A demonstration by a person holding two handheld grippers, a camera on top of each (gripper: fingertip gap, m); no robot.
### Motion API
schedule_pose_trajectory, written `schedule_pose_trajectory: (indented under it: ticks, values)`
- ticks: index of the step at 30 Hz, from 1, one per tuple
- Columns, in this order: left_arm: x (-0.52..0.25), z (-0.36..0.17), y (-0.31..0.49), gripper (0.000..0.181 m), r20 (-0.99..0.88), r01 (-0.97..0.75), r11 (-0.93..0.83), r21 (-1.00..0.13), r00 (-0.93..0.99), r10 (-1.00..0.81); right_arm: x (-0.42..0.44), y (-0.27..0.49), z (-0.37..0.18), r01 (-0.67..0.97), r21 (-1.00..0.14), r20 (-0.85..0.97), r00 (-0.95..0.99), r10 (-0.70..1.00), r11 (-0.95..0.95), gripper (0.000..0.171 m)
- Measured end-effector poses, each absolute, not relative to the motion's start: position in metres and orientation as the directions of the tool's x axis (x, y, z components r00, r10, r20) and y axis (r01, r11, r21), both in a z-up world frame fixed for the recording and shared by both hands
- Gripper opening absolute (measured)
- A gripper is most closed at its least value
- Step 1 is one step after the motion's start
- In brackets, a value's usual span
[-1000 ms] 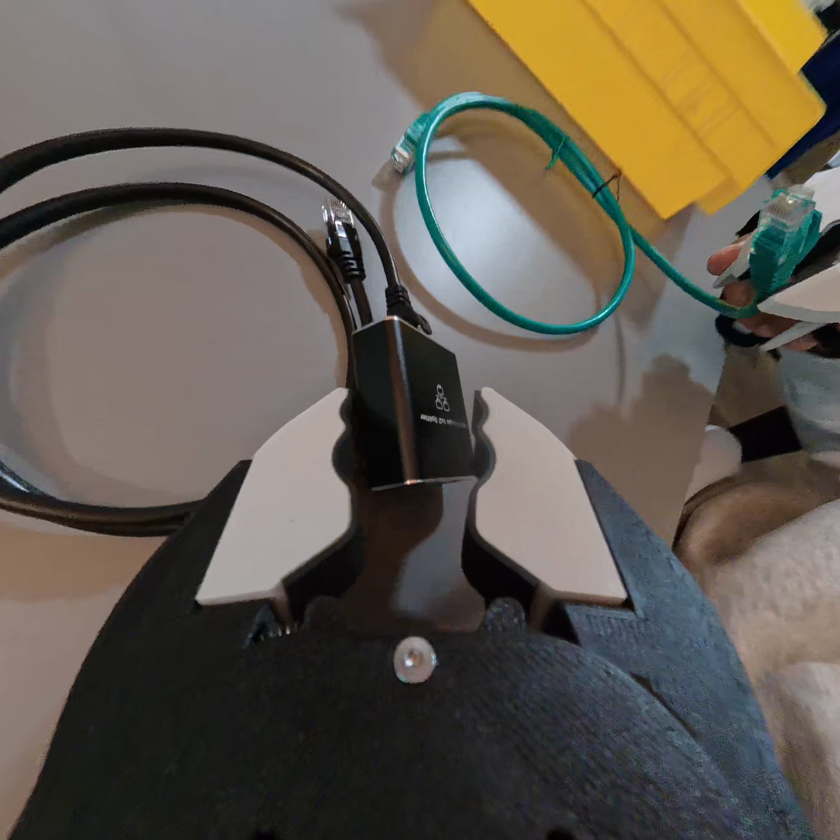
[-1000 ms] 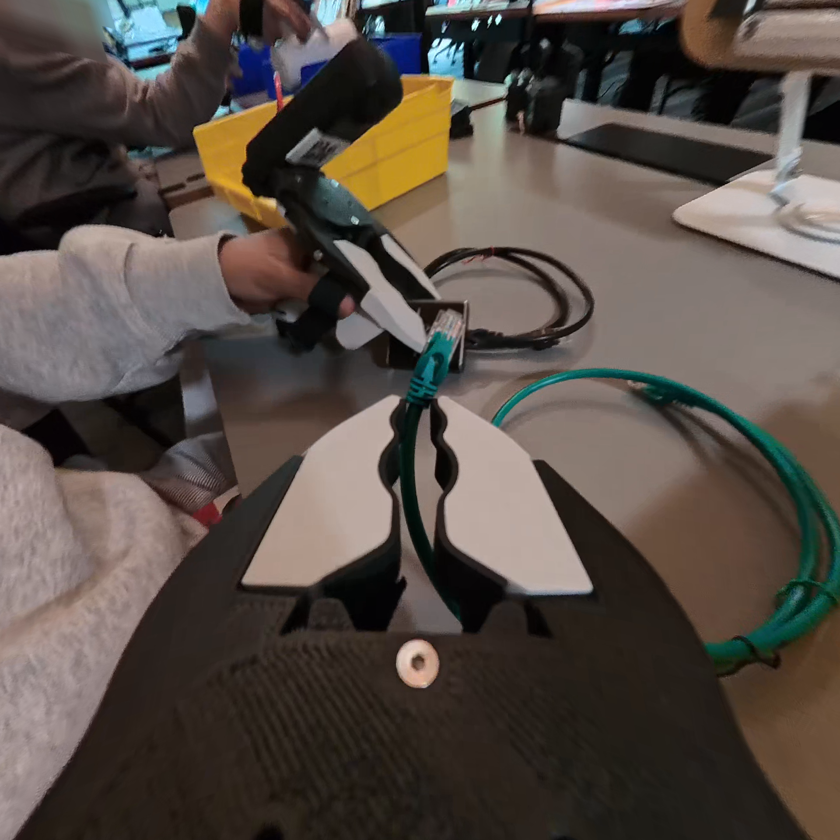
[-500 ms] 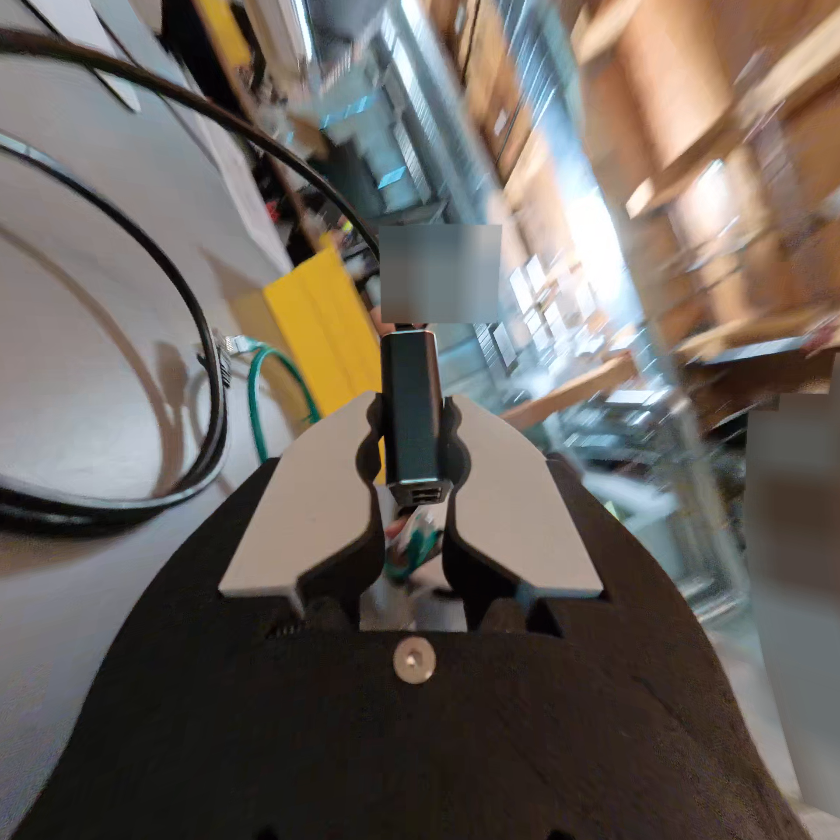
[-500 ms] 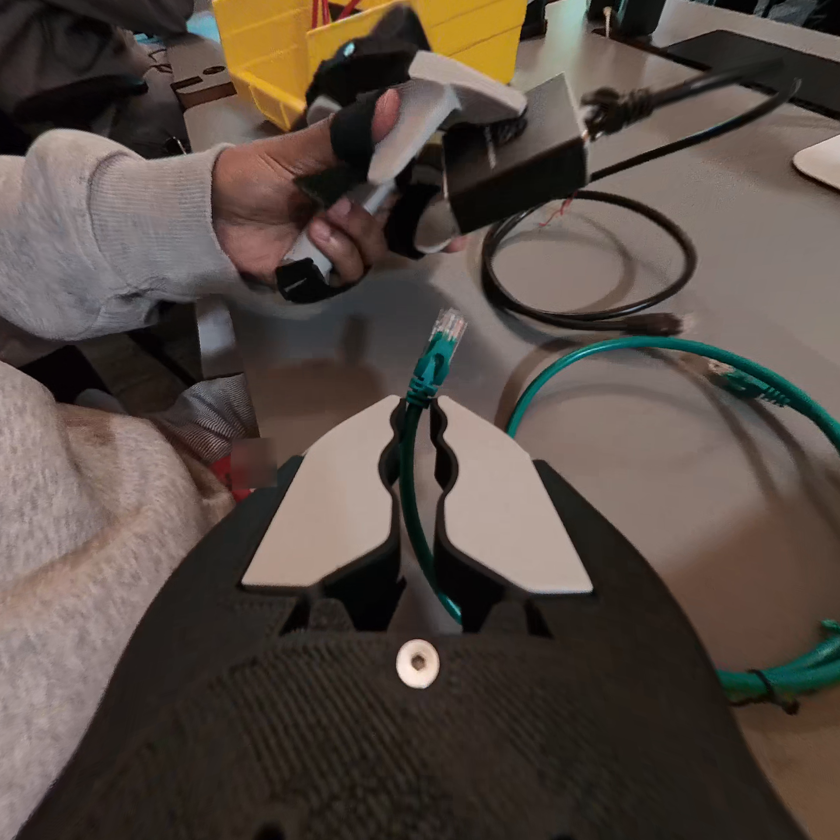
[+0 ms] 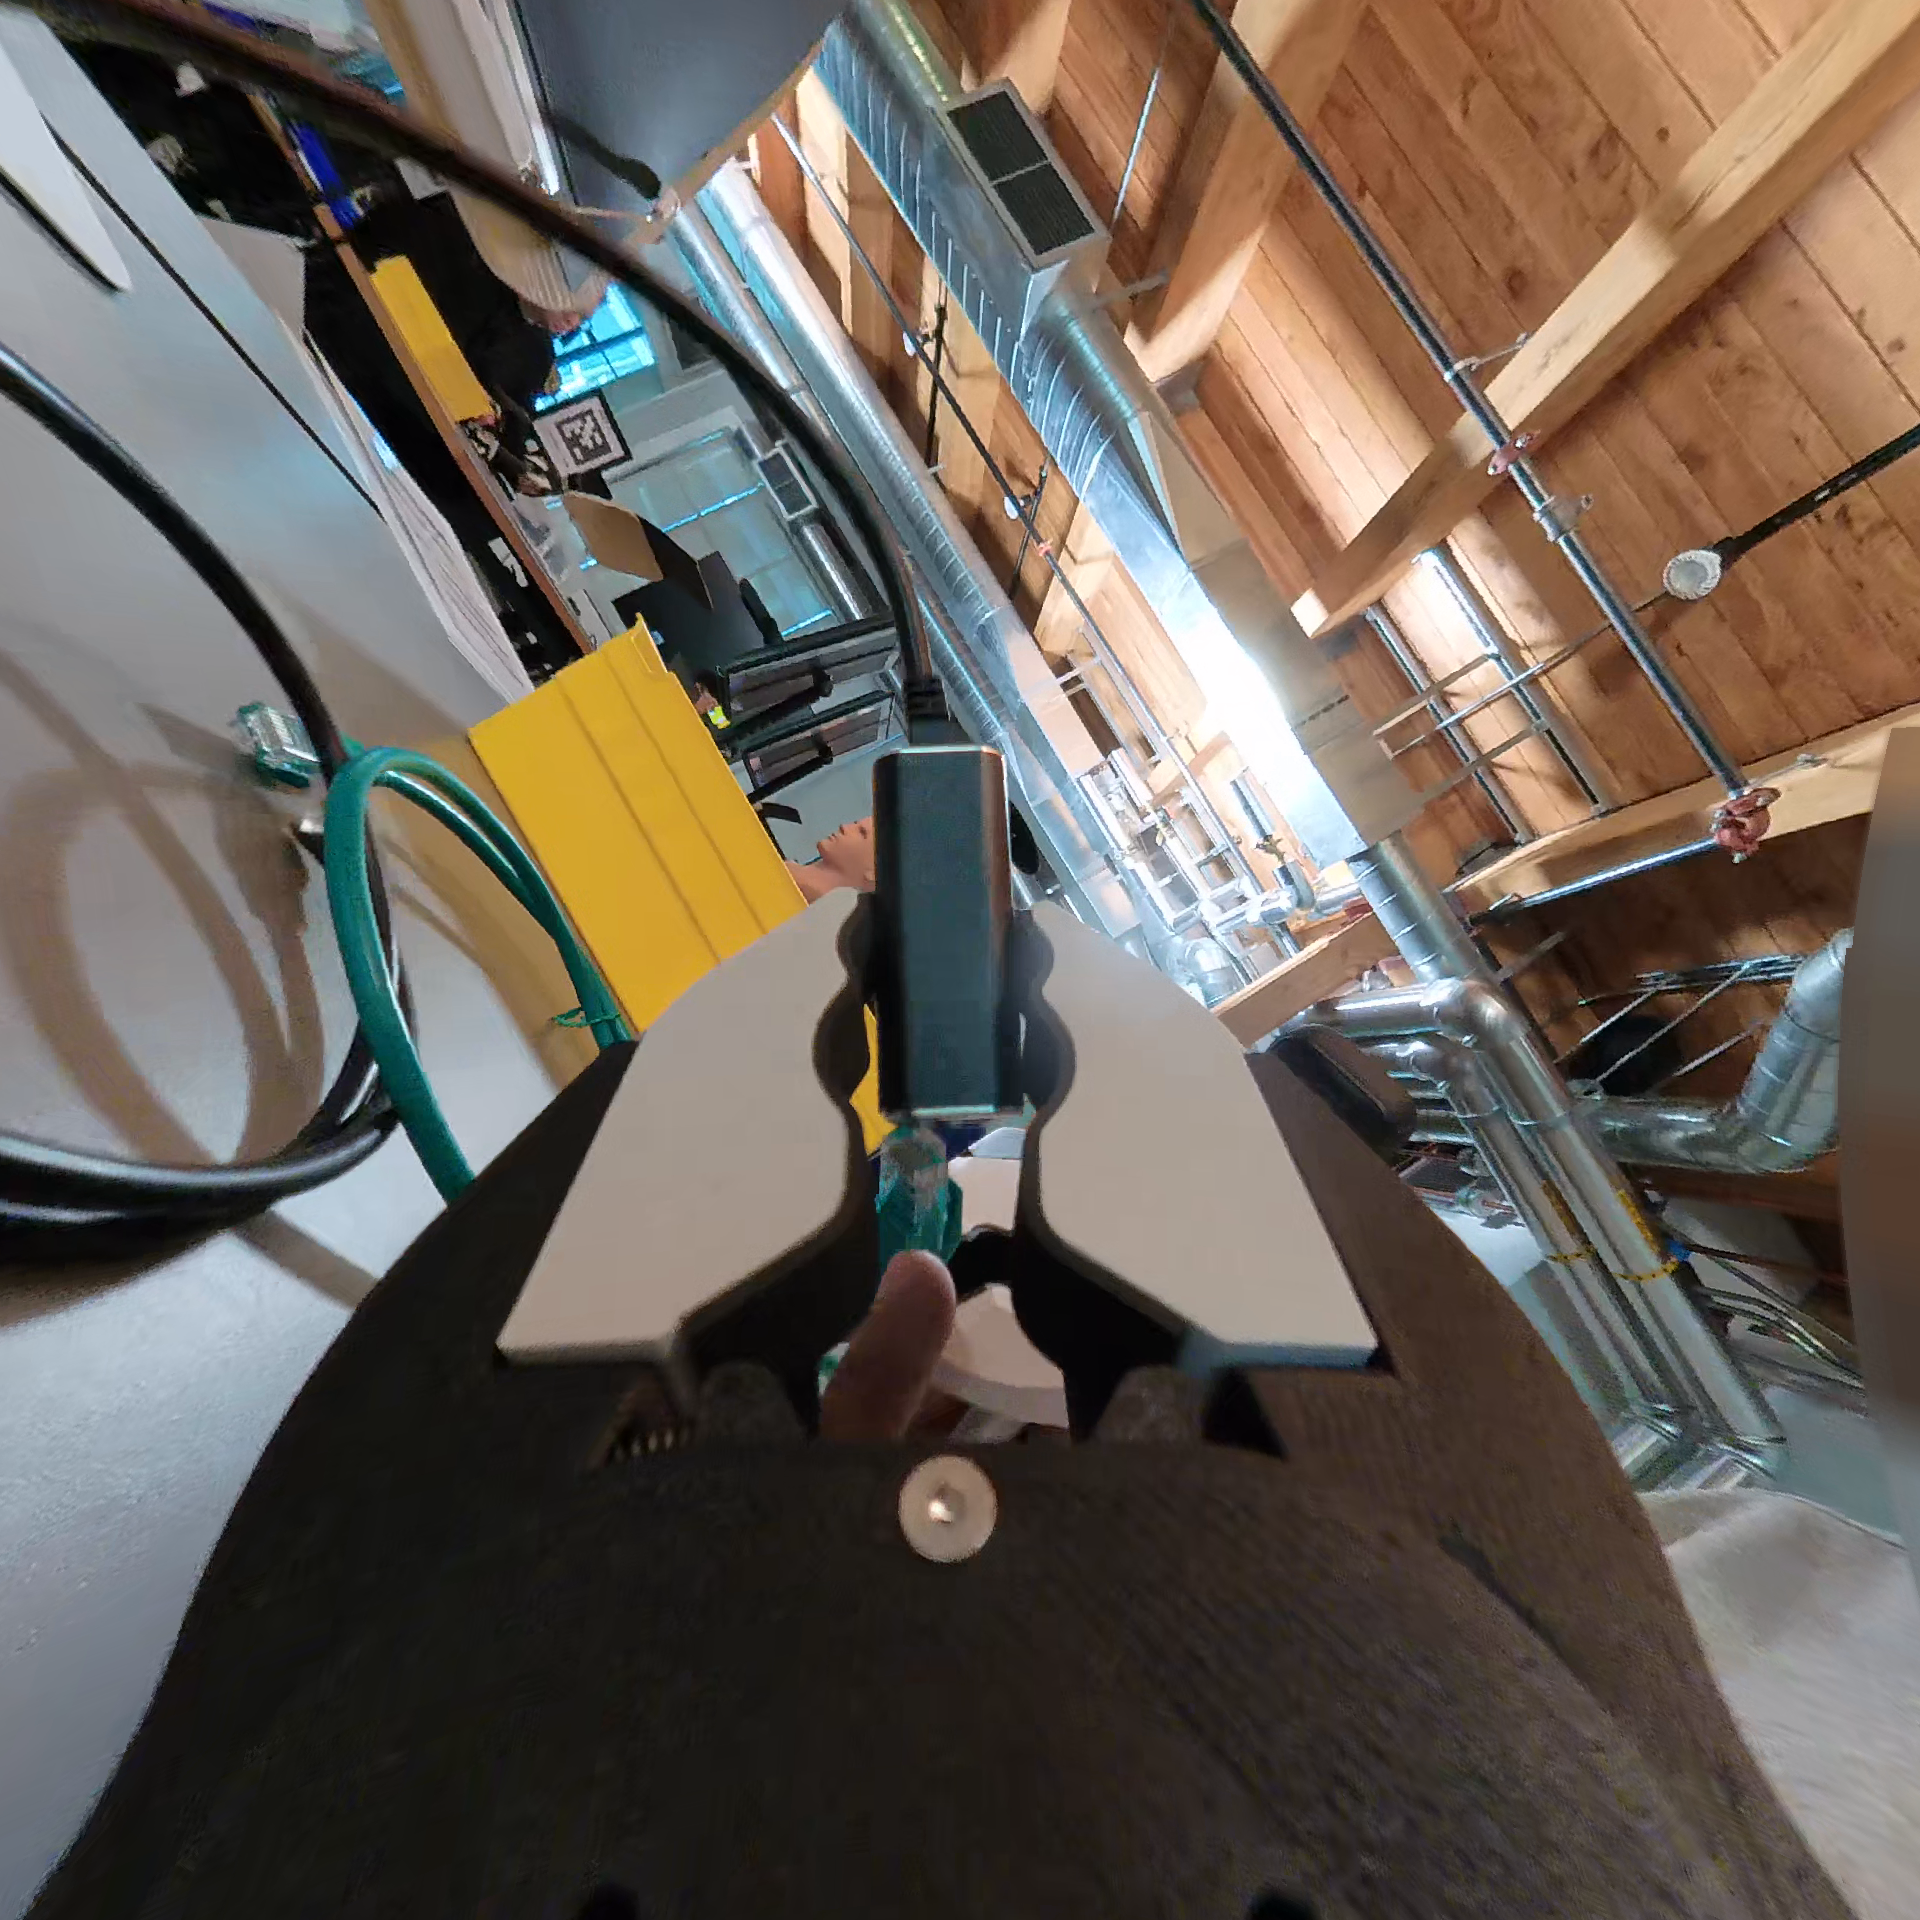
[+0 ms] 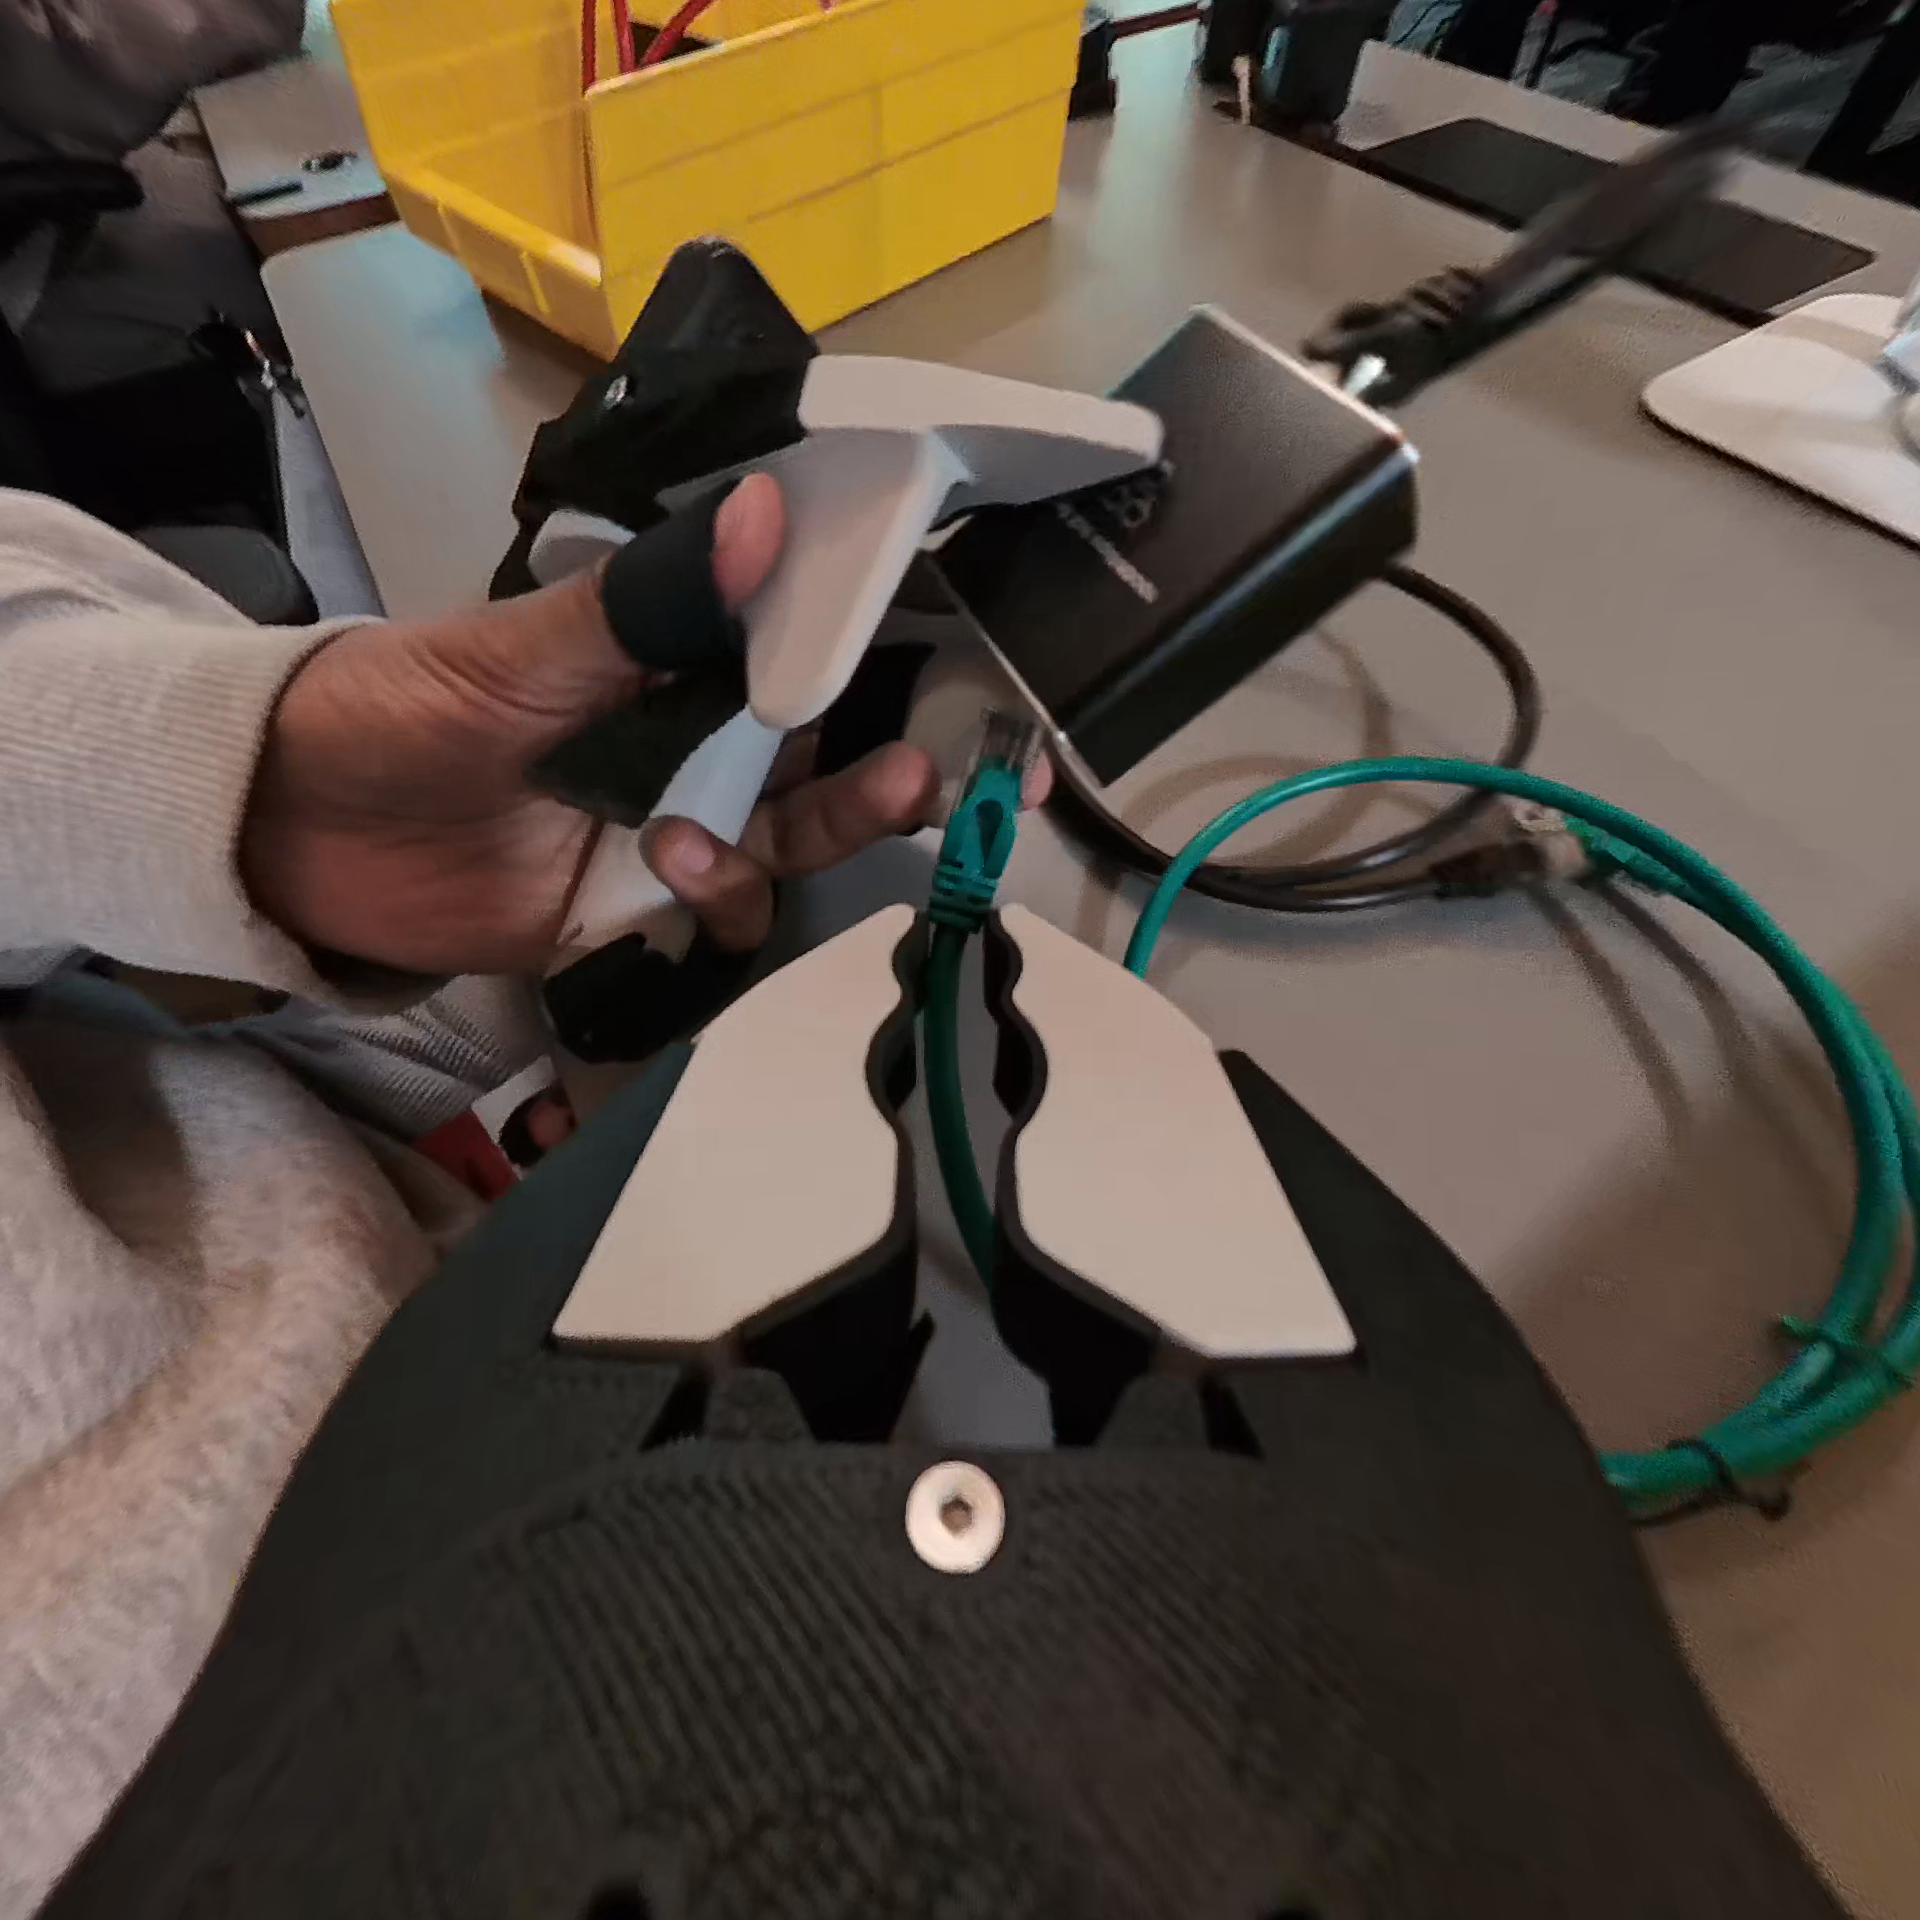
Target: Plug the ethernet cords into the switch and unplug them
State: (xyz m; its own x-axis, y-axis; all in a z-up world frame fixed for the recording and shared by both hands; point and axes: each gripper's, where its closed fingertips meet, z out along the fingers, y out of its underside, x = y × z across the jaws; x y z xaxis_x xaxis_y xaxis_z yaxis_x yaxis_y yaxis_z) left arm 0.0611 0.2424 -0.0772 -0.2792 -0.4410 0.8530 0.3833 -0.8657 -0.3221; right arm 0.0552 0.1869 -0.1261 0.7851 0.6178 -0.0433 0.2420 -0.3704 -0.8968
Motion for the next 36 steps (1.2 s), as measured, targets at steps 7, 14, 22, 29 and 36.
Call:
schedule_pose_trajectory:
  ticks: [7,14,22,29,36]
  values:
    - [0.067,-0.076,0.23,0.023,0.83,0.34,-0.852,-0.399,-0.261,-0.493,0.077,0.195,-0.114,0.189,-0.921,-0.036,0.83,0.556,-0.342,0.01]
    - [0.068,-0.089,0.232,0.024,0.849,0.246,-0.864,-0.44,-0.199,-0.489,0.084,0.195,-0.123,0.423,-0.857,0.205,0.803,0.56,-0.293,0.01]
    - [0.073,-0.091,0.224,0.024,0.796,0.186,-0.805,-0.564,-0.135,-0.589,0.087,0.195,-0.135,0.578,-0.762,0.365,0.756,0.543,-0.293,0.01]
    - [0.078,-0.097,0.217,0.024,0.718,0.103,-0.718,-0.688,-0.045,-0.695,0.094,0.196,-0.142,0.581,-0.739,0.358,0.768,0.532,-0.341,0.01]
    - [0.081,-0.103,0.214,0.024,0.588,0.006,-0.588,-0.809,0.044,-0.808,0.098,0.196,-0.146,0.651,-0.679,0.436,0.73,0.526,-0.34,0.01]
